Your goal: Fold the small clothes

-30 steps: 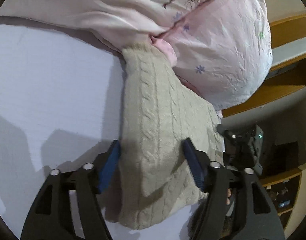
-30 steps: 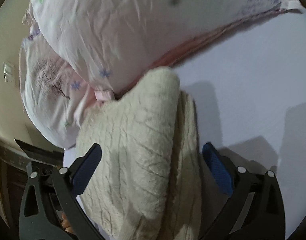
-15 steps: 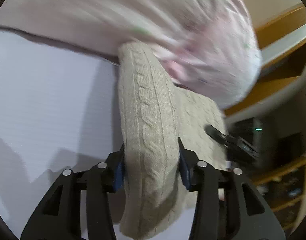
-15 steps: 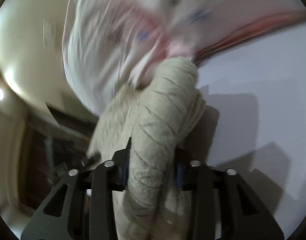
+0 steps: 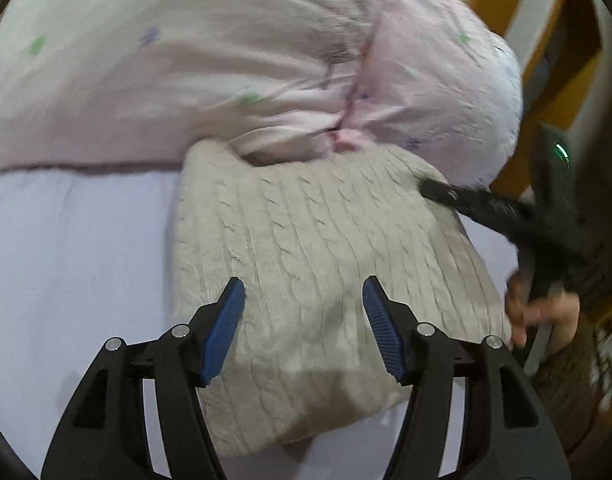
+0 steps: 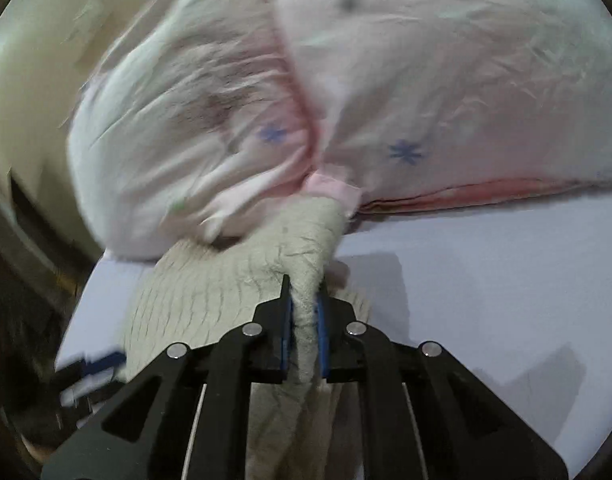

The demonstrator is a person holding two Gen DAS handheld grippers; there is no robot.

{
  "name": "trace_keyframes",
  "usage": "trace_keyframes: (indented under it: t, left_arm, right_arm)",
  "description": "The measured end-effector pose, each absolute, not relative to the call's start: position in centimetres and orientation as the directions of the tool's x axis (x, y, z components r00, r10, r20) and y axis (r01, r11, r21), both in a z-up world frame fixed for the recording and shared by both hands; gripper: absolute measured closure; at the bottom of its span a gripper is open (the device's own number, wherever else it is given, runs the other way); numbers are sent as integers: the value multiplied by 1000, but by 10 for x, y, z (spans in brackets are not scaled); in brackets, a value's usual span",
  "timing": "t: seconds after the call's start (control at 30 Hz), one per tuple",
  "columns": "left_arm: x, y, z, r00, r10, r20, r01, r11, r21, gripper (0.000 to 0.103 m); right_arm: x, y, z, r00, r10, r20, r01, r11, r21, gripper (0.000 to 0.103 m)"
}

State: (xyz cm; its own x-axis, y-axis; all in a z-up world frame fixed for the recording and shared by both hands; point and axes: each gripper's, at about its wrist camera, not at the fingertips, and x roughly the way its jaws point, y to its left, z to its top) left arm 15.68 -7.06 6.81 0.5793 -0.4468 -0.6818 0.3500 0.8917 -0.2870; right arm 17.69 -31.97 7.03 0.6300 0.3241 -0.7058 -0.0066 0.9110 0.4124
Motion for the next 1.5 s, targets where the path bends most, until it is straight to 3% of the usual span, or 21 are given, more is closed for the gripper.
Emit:
trace_keyframes:
  t: [0.07, 0.1, 0.13, 0.17, 0.23, 0.3, 0.33, 0.43, 0.5, 0.57, 0.6, 0.63, 0.7, 0.77, 0.8, 0.93, 1.13, 1.5]
  left_arm:
    - [157, -79, 67, 592, -421, -687, 349, 903, -253, 41]
    - [156, -79, 69, 589, -429, -685, 352, 899, -261, 41]
    - [153, -74, 71, 583, -443, -681, 351, 893, -281, 41]
    - [148, -67, 73, 579, -455, -676, 347, 888, -301, 41]
    - [127, -48, 75, 578, -468, -668, 336, 883, -327, 38]
    - [104, -29, 67, 595, -429, -680, 303, 903, -305, 21]
    - [96, -25, 65, 605, -396, -691, 276, 918, -284, 13]
    - [76, -22, 50, 607, -320, -727, 221, 947, -232, 12]
    - [68, -25, 41, 595, -306, -743, 212, 952, -222, 12]
    - [66, -31, 32, 580, -283, -764, 207, 958, -197, 11]
    - [65, -33, 28, 574, -257, -777, 196, 965, -174, 11]
    - [62, -33, 26, 571, -236, -786, 187, 970, -155, 10]
    - [58, -35, 20, 574, -172, -800, 164, 982, -93, 3]
    - [57, -37, 15, 580, -126, -805, 148, 988, -49, 1]
    - [57, -38, 13, 575, -123, -809, 149, 988, -44, 1]
    - [57, -46, 10, 579, -61, -813, 145, 989, 30, 1]
    - [54, -43, 10, 580, -68, -812, 148, 989, 23, 1]
    - [53, -43, 10, 582, -65, -810, 145, 989, 26, 1]
  right_arm:
    - [185, -310, 45, 550, 294, -782, 19, 931, 364, 90]
    - [179, -310, 43, 554, 276, -785, 15, 940, 341, 82]
    - [167, -311, 50, 582, 249, -774, 15, 949, 316, 66]
    - [158, -313, 58, 597, 236, -767, 25, 950, 312, 59]
    - [126, -321, 79, 659, 244, -712, 24, 939, 344, 34]
    - [90, -321, 97, 704, 300, -644, -27, 917, 398, 21]
    - [74, -316, 101, 711, 337, -618, -60, 904, 424, 21]
    - [35, -291, 96, 683, 468, -560, -194, 856, 478, 21]
    - [38, -275, 86, 656, 467, -593, -211, 868, 450, 21]
    - [62, -267, 56, 562, 379, -736, -116, 916, 383, 21]
    - [73, -264, 49, 524, 343, -779, -73, 930, 360, 30]
    - [77, -267, 40, 489, 347, -800, -39, 925, 377, 30]
    - [65, -275, 48, 538, 363, -761, -45, 914, 404, 27]
    - [40, -275, 62, 605, 316, -731, -64, 934, 351, 4]
    - [26, -272, 67, 640, 272, -718, -57, 950, 308, 2]
    - [3, -251, 64, 645, 88, -759, 21, 991, 134, 2]
    - [20, -220, 38, 574, -3, -819, 29, 999, 17, 2]
    - [23, -216, 30, 535, -30, -844, 50, 999, -3, 2]
